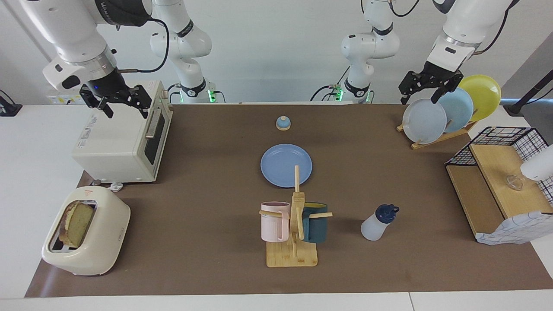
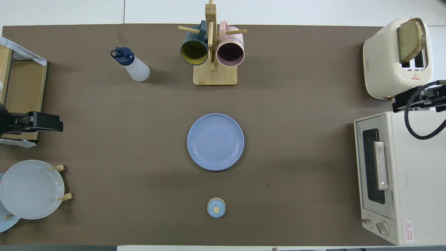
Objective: Put bread on plate and add seasoning
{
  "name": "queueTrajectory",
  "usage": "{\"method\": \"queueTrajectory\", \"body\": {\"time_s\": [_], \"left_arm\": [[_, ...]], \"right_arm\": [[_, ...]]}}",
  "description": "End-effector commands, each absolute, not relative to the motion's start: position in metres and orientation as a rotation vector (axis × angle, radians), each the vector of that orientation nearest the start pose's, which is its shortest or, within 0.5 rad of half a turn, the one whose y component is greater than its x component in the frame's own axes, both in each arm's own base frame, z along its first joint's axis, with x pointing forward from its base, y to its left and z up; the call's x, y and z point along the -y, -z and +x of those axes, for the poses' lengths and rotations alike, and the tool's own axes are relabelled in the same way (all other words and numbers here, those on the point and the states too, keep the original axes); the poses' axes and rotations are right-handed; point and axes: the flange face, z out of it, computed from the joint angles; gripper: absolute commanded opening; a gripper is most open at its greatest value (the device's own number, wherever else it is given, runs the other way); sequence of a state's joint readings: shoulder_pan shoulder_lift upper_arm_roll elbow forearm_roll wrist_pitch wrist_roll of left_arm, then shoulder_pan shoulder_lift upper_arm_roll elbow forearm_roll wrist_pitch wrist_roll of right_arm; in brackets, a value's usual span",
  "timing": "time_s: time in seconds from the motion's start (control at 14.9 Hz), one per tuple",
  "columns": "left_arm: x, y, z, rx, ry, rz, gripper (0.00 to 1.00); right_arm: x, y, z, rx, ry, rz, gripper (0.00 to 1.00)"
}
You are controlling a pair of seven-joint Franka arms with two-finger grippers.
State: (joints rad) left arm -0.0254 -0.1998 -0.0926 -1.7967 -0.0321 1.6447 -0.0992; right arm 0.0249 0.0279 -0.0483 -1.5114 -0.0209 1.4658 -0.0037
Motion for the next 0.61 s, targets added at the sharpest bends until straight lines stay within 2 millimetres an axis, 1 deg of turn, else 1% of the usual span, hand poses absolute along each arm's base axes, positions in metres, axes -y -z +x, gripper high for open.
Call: {"method": "queueTrajectory", "body": {"time_s": [0.0,0.13,0.2,0.27,0.34,0.47,0.54], "left_arm": [[0.078,-0.6,0.467,-0.005,0.224,-3.167,1.0],[0.094,-0.586,0.471,-0.033,0.284,-3.171,1.0],[0.102,-0.575,0.471,-0.058,0.307,-3.173,1.0],[0.116,-0.564,0.469,-0.097,0.34,-3.175,1.0],[0.128,-0.548,0.469,-0.126,0.383,-3.178,1.0],[0.139,-0.515,0.467,-0.163,0.485,-3.178,1.0],[0.145,-0.501,0.465,-0.18,0.521,-3.178,1.0]], "right_arm": [[0.018,-0.628,0.547,-0.007,-0.1,-3.157,1.0],[0.018,-0.628,0.547,-0.009,-0.1,-3.157,1.0],[0.018,-0.628,0.547,-0.007,-0.1,-3.157,1.0],[0.018,-0.628,0.547,-0.006,-0.1,-3.157,1.0],[0.018,-0.628,0.547,-0.009,-0.1,-3.157,1.0],[0.018,-0.628,0.547,-0.009,-0.1,-3.157,1.0],[0.018,-0.628,0.547,-0.009,-0.1,-3.157,1.0]]}}
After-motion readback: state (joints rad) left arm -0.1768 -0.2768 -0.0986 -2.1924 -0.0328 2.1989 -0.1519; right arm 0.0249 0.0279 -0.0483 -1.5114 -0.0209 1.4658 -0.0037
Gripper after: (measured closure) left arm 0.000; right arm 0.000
